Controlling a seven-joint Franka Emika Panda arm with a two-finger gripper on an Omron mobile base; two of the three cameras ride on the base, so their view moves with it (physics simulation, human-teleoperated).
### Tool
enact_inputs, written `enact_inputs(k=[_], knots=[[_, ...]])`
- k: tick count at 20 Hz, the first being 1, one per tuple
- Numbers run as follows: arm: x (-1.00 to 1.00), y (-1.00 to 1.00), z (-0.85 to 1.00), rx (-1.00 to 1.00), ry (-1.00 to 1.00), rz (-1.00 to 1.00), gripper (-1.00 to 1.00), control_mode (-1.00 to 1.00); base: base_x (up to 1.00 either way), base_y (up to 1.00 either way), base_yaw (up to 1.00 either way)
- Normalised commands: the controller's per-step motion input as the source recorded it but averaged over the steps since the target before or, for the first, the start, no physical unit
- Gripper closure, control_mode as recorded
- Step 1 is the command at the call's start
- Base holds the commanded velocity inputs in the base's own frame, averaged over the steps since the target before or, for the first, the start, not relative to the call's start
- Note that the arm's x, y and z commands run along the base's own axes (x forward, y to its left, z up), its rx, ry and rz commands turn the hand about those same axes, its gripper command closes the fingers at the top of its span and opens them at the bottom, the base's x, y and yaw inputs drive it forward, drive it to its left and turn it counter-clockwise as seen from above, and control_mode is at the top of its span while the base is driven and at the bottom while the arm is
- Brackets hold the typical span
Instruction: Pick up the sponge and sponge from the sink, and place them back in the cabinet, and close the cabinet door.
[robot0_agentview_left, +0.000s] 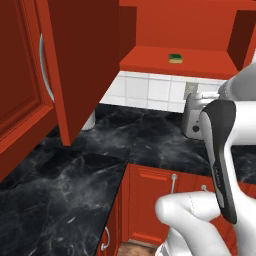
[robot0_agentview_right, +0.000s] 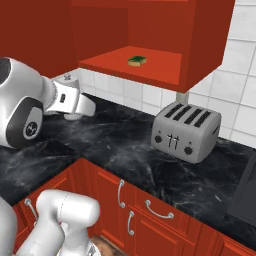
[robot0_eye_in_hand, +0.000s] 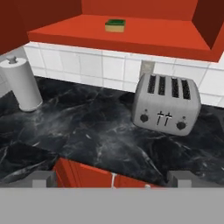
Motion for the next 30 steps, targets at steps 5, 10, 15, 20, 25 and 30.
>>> enact_inputs(k=[5, 10, 15, 20, 25, 30], knots=[[-0.06, 0.05, -0.01, 0.0, 0.03, 0.0, -1.0, -1.0, 0.0, 0.0, 0.0], [-0.02, 0.0, -0.17, 0.0, 0.0, 0.03, -1.0, -1.0, 0.0, 0.0, 0.0], [-0.06, 0.0, -0.23, 0.0, 0.0, 0.07, -1.0, -1.0, 0.0, 0.0, 0.0], [-0.01, 0.0, -0.16, 0.01, 0.0, 0.05, -1.0, -1.0, 0.0, 0.0, 0.0], [0.0, 0.0, -0.03, 0.0, 0.03, 0.01, -1.0, -1.0, 0.0, 0.0, 0.0], [0.0, 0.0, -0.03, 0.0, 0.03, 0.01, -1.0, -1.0, 0.0, 0.0, 0.0]])
